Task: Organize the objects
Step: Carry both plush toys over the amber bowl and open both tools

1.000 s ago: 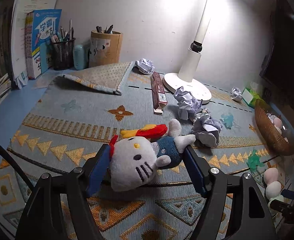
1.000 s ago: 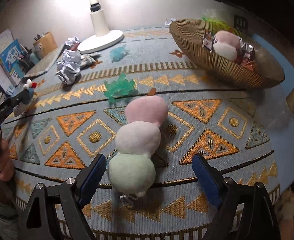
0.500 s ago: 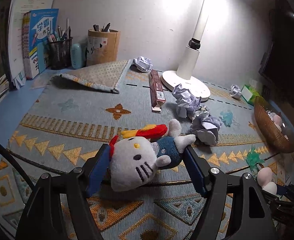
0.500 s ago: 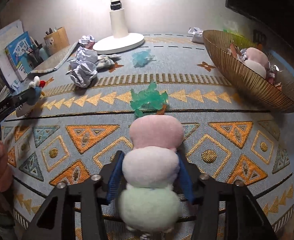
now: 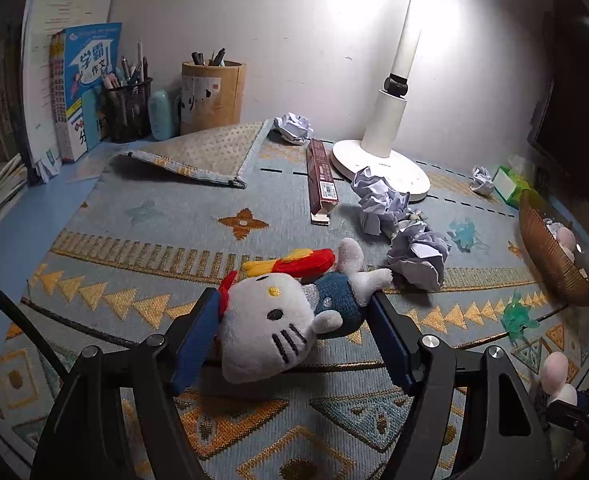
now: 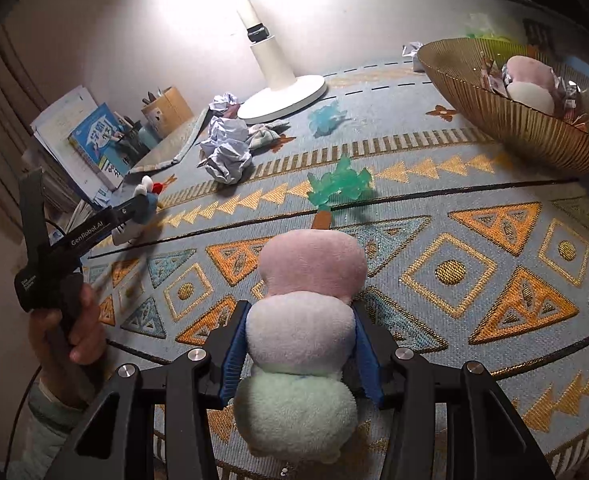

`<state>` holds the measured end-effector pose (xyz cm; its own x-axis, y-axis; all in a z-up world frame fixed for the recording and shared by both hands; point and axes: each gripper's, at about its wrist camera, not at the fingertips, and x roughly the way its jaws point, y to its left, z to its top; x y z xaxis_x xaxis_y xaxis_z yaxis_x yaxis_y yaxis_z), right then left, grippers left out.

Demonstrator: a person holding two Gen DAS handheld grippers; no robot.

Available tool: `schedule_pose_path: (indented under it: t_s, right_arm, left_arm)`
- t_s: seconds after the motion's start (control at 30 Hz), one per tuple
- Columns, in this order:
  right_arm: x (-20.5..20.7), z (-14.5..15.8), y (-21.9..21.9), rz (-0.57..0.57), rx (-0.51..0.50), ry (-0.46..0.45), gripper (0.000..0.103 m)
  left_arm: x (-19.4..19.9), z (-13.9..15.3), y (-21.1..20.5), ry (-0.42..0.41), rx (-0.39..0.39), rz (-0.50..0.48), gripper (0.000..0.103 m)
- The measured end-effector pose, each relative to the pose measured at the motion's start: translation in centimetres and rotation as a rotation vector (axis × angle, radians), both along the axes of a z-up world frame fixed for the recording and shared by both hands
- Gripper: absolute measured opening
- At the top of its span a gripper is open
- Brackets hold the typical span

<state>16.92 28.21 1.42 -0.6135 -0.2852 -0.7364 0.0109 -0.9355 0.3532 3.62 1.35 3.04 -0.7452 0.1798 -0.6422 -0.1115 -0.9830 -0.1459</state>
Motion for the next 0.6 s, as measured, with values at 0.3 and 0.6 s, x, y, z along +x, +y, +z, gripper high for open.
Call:
schedule_pose_path:
  t_s: [0.3, 0.6]
  right_arm:
    - [1.7, 5.5, 5.5, -0.112, 0.042, 0.12, 0.047]
    - [0.2, 14.8, 16.5, -0.397, 0.212, 0.282, 0.048]
  left_arm:
    - [1.7, 7.4, 10.0, 0.148, -0.029, -0.231, 0.072]
    - [-1.7, 12.1, 23.5, 0.233, 0.022, -0.422, 0.072]
